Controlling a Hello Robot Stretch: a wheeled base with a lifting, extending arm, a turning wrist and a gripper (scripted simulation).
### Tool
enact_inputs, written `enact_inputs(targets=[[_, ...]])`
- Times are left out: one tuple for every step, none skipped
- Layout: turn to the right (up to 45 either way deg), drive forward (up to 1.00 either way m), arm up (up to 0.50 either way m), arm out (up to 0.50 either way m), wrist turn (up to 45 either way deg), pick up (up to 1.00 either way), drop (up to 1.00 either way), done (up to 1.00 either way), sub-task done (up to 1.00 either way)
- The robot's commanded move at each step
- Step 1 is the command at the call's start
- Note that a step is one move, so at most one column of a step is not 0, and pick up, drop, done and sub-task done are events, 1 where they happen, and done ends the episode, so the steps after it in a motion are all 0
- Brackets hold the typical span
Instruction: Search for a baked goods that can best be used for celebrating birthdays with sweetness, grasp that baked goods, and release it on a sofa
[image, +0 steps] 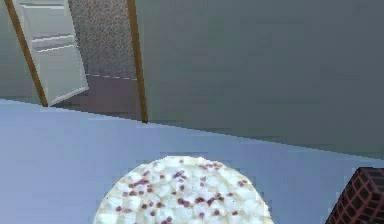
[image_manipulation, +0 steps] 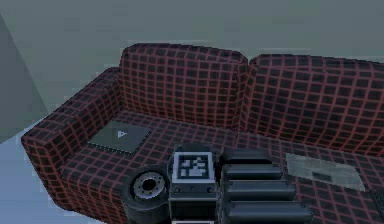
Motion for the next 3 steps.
enact_inputs(targets=[[0.0, 0.0, 0.0, 0.48, 0.0, 0.0, 0.0, 0.0, 0.0], [0.0, 0.0, 0.0, 0.0, 45.0, 0.0, 0.0, 0.0, 0.0], [0.0, 0.0, 0.0, 0.0, 45.0, 0.0, 0.0, 0.0, 0.0]])
